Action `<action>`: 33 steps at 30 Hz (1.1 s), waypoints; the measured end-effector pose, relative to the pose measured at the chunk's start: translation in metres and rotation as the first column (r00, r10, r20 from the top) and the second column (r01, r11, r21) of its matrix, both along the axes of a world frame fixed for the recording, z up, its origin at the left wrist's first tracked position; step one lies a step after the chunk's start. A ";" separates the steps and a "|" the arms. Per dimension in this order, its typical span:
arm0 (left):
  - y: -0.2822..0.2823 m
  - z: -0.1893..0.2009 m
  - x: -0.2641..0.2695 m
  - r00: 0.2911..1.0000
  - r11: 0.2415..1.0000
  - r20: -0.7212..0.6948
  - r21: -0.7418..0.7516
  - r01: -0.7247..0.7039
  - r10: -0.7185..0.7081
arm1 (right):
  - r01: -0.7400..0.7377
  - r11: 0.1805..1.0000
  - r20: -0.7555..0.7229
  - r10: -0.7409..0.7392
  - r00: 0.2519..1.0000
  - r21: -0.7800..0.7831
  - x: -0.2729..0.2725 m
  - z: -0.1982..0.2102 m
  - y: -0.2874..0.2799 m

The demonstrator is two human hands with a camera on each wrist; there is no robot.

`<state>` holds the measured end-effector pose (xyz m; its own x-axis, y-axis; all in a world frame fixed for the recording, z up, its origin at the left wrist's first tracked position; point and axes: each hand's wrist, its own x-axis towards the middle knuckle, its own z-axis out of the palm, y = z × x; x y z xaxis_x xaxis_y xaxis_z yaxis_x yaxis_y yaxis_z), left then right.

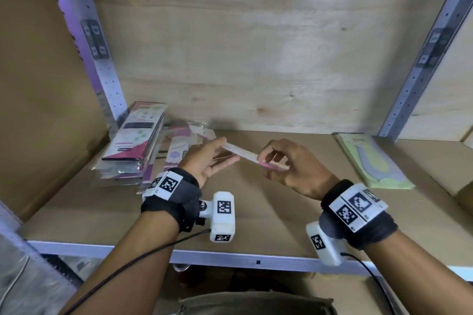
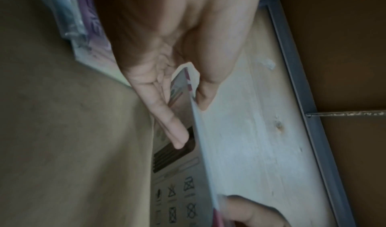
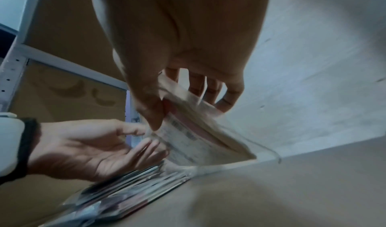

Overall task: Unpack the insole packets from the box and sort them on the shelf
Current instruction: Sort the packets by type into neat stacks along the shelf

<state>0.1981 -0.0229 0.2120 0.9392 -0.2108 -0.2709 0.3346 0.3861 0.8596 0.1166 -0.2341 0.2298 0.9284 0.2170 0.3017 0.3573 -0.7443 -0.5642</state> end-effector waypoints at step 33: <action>-0.034 -0.029 0.013 0.986 0.883 0.148 0.470 -0.005 -0.074 | 0.349 0.730 -0.569 0.067 0.819 0.588 -0.024 -0.031 -0.131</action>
<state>0.2111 -0.0566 0.1834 0.9721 -0.1296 -0.1956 0.1860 -0.0826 0.9791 0.0926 -0.3655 0.1985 0.9736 0.0150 -0.2277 -0.2237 -0.1358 -0.9652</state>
